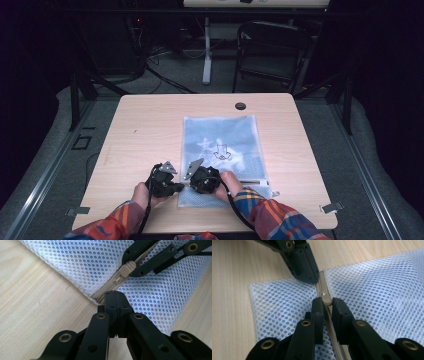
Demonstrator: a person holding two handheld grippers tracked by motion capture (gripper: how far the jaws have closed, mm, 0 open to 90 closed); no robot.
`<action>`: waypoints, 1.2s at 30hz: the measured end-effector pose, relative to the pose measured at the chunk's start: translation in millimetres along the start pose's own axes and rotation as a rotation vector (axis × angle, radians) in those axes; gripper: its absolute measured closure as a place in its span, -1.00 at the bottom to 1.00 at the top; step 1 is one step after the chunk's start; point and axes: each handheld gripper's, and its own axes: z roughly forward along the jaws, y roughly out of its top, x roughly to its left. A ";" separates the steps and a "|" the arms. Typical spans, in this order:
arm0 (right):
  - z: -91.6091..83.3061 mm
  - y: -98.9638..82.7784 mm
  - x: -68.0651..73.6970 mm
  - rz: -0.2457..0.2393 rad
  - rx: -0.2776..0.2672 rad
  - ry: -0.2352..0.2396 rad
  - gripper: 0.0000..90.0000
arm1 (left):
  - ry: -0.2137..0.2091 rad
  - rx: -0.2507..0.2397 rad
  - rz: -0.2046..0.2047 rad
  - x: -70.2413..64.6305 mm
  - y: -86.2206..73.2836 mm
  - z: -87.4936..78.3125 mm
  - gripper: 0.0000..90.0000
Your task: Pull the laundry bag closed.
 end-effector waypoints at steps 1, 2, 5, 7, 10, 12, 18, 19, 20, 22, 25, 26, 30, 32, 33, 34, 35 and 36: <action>0.4 0.8 0.0 0.003 0.008 0.002 0.77 | -0.006 -0.015 -0.004 -0.3 0.4 0.4 0.97; 3.1 1.6 0.0 0.006 0.008 0.003 0.76 | -0.008 -0.015 -0.001 -0.7 0.9 0.7 0.94; 4.8 2.2 0.5 0.010 0.015 0.003 0.76 | -0.009 -0.013 0.006 -1.0 2.6 2.3 0.95; 6.3 3.0 0.8 0.007 0.012 0.003 0.76 | -0.005 -0.006 0.006 -1.1 2.9 2.8 0.97; 7.8 4.0 1.9 0.006 0.020 0.002 0.76 | -0.005 -0.002 -0.005 -1.6 3.3 3.8 1.00; 8.8 4.5 2.5 0.009 0.017 0.000 0.79 | -0.001 0.007 -0.006 -1.5 3.7 3.5 1.00; 7.6 5.4 4.1 -0.008 0.027 -0.008 0.82 | 0.010 0.004 -0.015 -3.2 3.6 4.1 1.00; 7.0 5.2 4.0 -0.009 0.027 -0.007 0.82 | 0.010 0.004 -0.016 -3.2 3.6 4.1 1.00; 5.9 5.1 3.8 -0.009 0.030 -0.008 0.82 | 0.010 0.004 -0.016 -3.1 3.7 4.2 1.00; 4.1 5.0 3.8 -0.018 0.038 -0.010 0.82 | 0.012 0.005 -0.015 -3.4 3.9 4.2 1.00; 3.1 4.9 4.4 -0.023 0.034 -0.012 0.83 | 0.014 0.010 -0.010 -3.3 4.0 3.9 1.00; 2.5 5.0 4.2 -0.028 0.037 -0.015 0.82 | 0.015 0.011 -0.008 -3.3 3.9 3.9 1.00; 1.3 4.6 4.9 -0.028 0.038 -0.014 0.83 | 0.018 0.012 -0.007 -3.9 4.0 4.0 1.00; 0.2 4.5 4.9 -0.034 0.051 -0.021 0.83 | 0.018 0.012 -0.009 -3.9 3.8 4.0 1.00; -0.5 4.0 4.3 -0.038 0.053 -0.020 0.83 | 0.019 0.011 -0.009 -4.0 4.0 4.1 1.00; -1.4 3.2 3.6 -0.034 0.053 -0.019 0.83 | 0.020 0.012 -0.008 -4.0 3.9 4.0 1.00; -2.8 2.0 2.6 -0.029 0.053 -0.021 0.83 | 0.018 0.012 -0.008 -3.8 4.0 4.0 1.00; -3.9 0.6 1.2 -0.029 0.054 -0.019 0.83 | 0.018 0.012 -0.009 -3.8 3.9 4.0 1.00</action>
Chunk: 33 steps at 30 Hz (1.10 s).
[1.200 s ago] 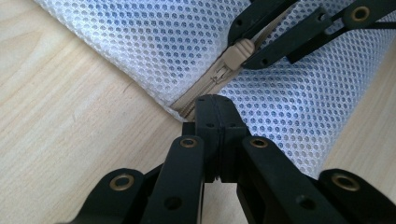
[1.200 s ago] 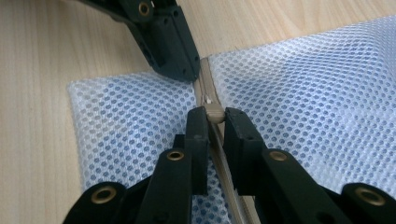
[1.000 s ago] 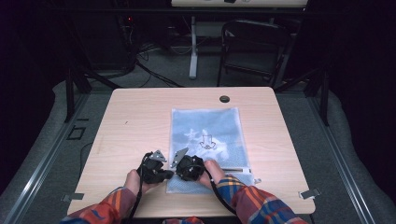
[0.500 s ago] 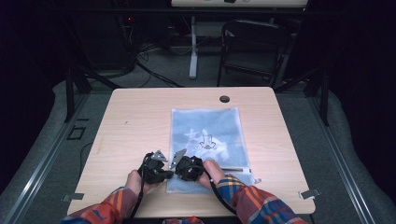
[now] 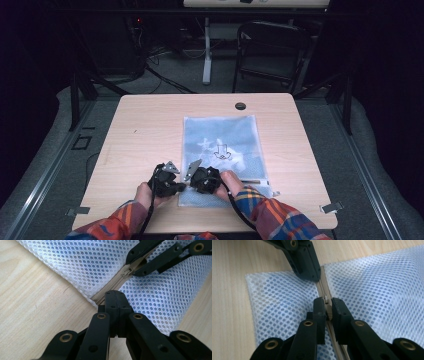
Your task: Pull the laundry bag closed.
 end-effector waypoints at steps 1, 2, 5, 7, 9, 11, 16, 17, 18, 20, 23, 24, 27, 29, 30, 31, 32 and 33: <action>-0.6 -0.9 -0.4 0.003 0.002 0.002 0.83 | 0.000 -0.001 -0.001 -0.1 0.0 0.1 1.00; -1.3 -2.1 -0.9 0.005 0.001 0.001 0.83 | 0.000 0.000 -0.001 -0.1 0.1 0.1 1.00; -3.0 -3.4 -1.6 0.006 0.007 0.000 0.82 | -0.003 -0.001 -0.003 0.3 0.2 0.1 1.00; -4.3 -4.3 -2.7 0.001 0.009 0.001 0.82 | -0.005 -0.006 -0.010 0.1 0.0 0.4 1.00; -5.0 -4.9 -3.1 0.003 0.011 0.003 0.82 | -0.006 -0.007 -0.010 0.2 0.1 0.5 1.00; -5.0 -5.8 -3.6 0.004 0.004 0.006 0.82 | -0.007 -0.007 -0.011 0.5 0.1 0.4 1.00; -6.8 -6.6 -4.0 0.006 0.014 0.007 0.82 | -0.008 -0.007 -0.011 0.6 0.0 0.4 1.00; -7.3 -6.9 -4.5 0.004 0.017 0.009 0.82 | -0.009 -0.005 -0.011 0.7 0.0 0.2 1.00; -7.4 -7.3 -4.3 0.005 0.014 0.005 0.82 | -0.010 -0.005 -0.012 0.8 0.0 0.2 1.00; -8.3 -8.1 -5.2 0.004 0.017 0.003 0.82 | -0.012 -0.006 -0.016 0.7 0.0 0.3 1.00; -9.1 -9.9 -5.7 0.008 0.011 0.007 0.82 | -0.012 -0.001 -0.010 1.2 0.0 0.0 1.00; -9.9 -10.5 -6.0 0.008 0.015 0.005 0.82 | -0.011 0.000 -0.006 1.3 0.1 -0.1 1.00; -11.6 -11.5 -6.1 0.010 0.022 0.000 0.82 | -0.012 -0.003 -0.012 1.0 0.0 0.1 1.00; -13.0 -13.0 -7.0 0.014 0.019 0.002 0.82 | -0.009 -0.003 -0.009 0.8 0.1 0.2 1.00; -13.0 -13.0 -7.0 0.014 0.019 0.002 0.82 | -0.009 -0.003 -0.009 0.9 0.1 0.2 1.00; -13.3 -13.4 -7.3 0.014 0.019 0.001 0.82 | -0.012 -0.004 -0.014 0.9 0.0 0.2 1.00; -13.4 -13.8 -7.2 0.014 0.019 0.001 0.82 | -0.012 -0.004 -0.013 0.9 0.0 0.2 1.00; -13.6 -14.0 -7.3 0.016 0.017 0.001 0.82 | -0.010 -0.003 -0.009 0.9 0.1 0.2 1.00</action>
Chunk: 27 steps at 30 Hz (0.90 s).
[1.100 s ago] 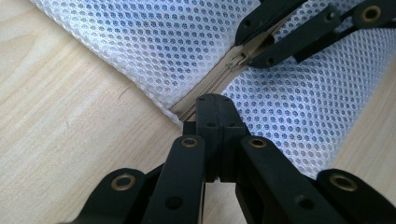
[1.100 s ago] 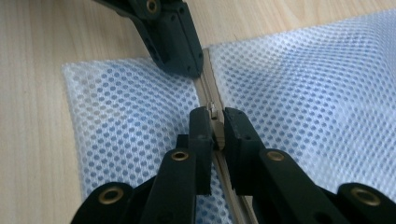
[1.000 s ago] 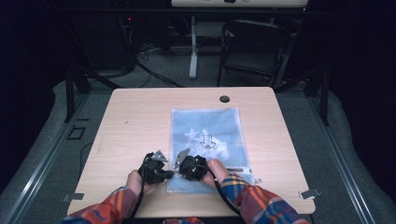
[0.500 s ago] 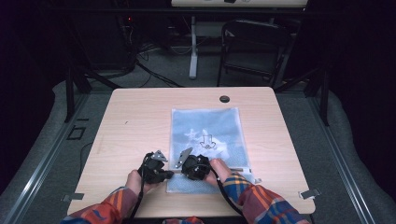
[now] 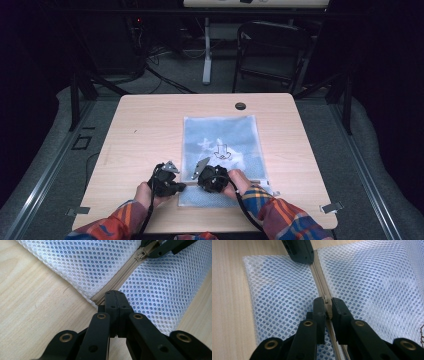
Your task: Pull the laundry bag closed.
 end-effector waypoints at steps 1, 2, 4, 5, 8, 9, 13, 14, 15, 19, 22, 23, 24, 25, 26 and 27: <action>-0.1 -0.2 0.0 -0.002 0.004 -0.002 0.82 | 0.000 0.000 0.001 0.0 0.0 0.0 1.00; -0.4 -0.4 -0.2 -0.005 0.005 -0.002 0.82 | -0.002 -0.001 -0.004 -0.1 -0.1 0.1 1.00; -0.9 -0.9 -0.1 -0.002 0.009 -0.004 0.82 | 0.001 0.000 0.001 -0.1 0.0 0.0 1.00; -1.3 -1.3 -0.3 -0.002 0.007 -0.001 0.82 | 0.001 0.000 0.001 0.0 0.0 0.0 1.00; -2.0 -2.2 -0.6 0.000 0.009 -0.001 0.82 | 0.001 0.000 0.000 -0.1 0.0 0.0 1.00; -2.0 -2.6 -0.6 0.002 0.008 -0.001 0.82 | 0.002 -0.001 0.000 -0.2 0.0 0.1 1.00; -2.8 -3.4 -0.7 -0.002 0.010 -0.005 0.82 | 0.001 0.000 0.000 0.0 -0.1 0.0 1.00; -2.9 -3.8 -0.8 0.001 0.006 -0.004 0.82 | 0.002 -0.001 0.000 -0.2 0.0 0.1 1.00; -3.3 -4.0 -0.9 0.002 0.010 -0.004 0.82 | 0.001 0.000 0.000 -0.1 0.0 0.0 1.00; -4.6 -5.5 -1.5 0.001 0.010 -0.005 0.82 | 0.003 -0.002 0.001 -0.3 0.0 0.1 1.00; -5.5 -7.2 -1.8 0.007 0.008 -0.006 0.82 | 0.001 -0.002 -0.002 -0.3 0.0 0.2 1.00; -6.3 -7.7 -2.2 0.008 0.013 -0.004 0.82 | 0.002 -0.002 -0.001 -0.4 0.0 0.2 1.00; -6.1 -8.1 -2.1 0.006 0.013 -0.006 0.82 | 0.000 -0.002 -0.002 -0.1 0.0 0.1 1.00; -6.4 -8.5 -2.2 0.009 0.013 -0.008 0.82 | -0.001 -0.002 -0.002 0.0 0.0 0.1 1.00; -6.6 -8.9 -2.4 0.009 0.013 -0.007 0.82 | 0.000 -0.002 -0.001 -0.1 0.0 0.1 1.00; -6.7 -9.2 -2.4 0.011 0.010 -0.007 0.82 | 0.000 -0.002 -0.002 -0.1 0.0 0.1 1.00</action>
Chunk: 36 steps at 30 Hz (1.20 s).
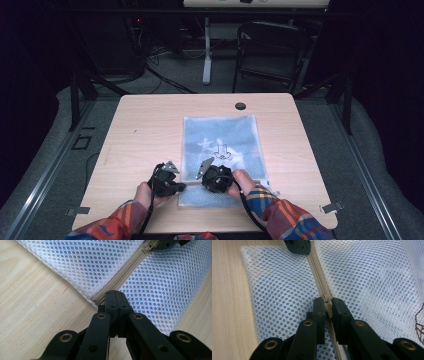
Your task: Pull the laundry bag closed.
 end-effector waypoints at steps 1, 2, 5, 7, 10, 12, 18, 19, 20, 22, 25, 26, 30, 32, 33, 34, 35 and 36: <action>0.0 0.0 0.2 0.000 -0.001 0.000 0.82 | 0.000 0.000 0.000 0.1 0.0 0.0 1.00; -0.2 0.0 0.2 -0.002 0.001 -0.001 0.82 | -0.002 -0.001 -0.004 -0.1 -0.1 0.1 1.00; -0.5 -0.1 0.4 -0.001 0.004 -0.001 0.82 | -0.002 0.000 -0.004 0.0 -0.1 0.1 1.00; -0.9 -0.9 0.0 -0.001 0.003 -0.002 0.82 | 0.000 0.000 0.000 0.0 0.0 0.0 1.00; -1.6 -1.4 -0.3 -0.002 0.009 -0.002 0.82 | -0.002 -0.001 -0.006 -0.2 -0.1 0.1 1.00; -2.0 -2.1 -0.5 -0.001 0.009 -0.005 0.82 | -0.001 0.000 -0.004 -0.2 -0.1 0.1 1.00; -3.3 -4.8 -1.6 0.005 0.006 -0.007 0.82 | 0.000 0.000 -0.004 -0.2 0.0 0.0 1.00; -3.3 -5.3 -2.0 0.005 0.007 -0.007 0.82 | 0.001 -0.001 -0.004 -0.4 0.0 0.2 1.00; -3.9 -5.9 -2.3 0.007 0.009 -0.006 0.82 | -0.001 0.000 -0.004 -0.2 0.0 0.1 1.00; -4.3 -6.6 -2.3 0.010 0.011 -0.006 0.82 | -0.001 0.000 -0.004 -0.2 0.0 0.1 1.00; -4.9 -7.3 -2.8 0.006 0.012 -0.011 0.82 | -0.001 0.000 -0.004 -0.1 0.0 0.0 1.00; -4.9 -7.6 -2.8 0.007 0.013 -0.012 0.82 | -0.001 0.000 -0.004 -0.2 0.0 0.1 1.00; -6.2 -9.2 -3.6 0.008 0.017 -0.013 0.82 | 0.000 0.000 -0.004 -0.3 0.0 0.0 1.00; -6.8 -10.4 -4.2 0.011 0.020 -0.015 0.82 | 0.000 0.000 -0.005 -0.2 0.0 0.1 1.00; -7.2 -10.6 -4.4 0.010 0.020 -0.015 0.82 | 0.000 0.000 -0.004 -0.3 0.0 0.0 1.00; -7.0 -11.1 -4.3 0.016 0.016 -0.015 0.82 | 0.000 0.000 -0.005 -0.2 0.0 0.1 1.00; -7.2 -11.5 -4.3 0.015 0.016 -0.015 0.82 | 0.000 0.000 -0.004 -0.2 0.0 0.0 1.00; -7.6 -11.7 -4.2 0.019 0.017 -0.013 0.82 | -0.001 0.000 -0.005 -0.2 0.0 0.1 1.00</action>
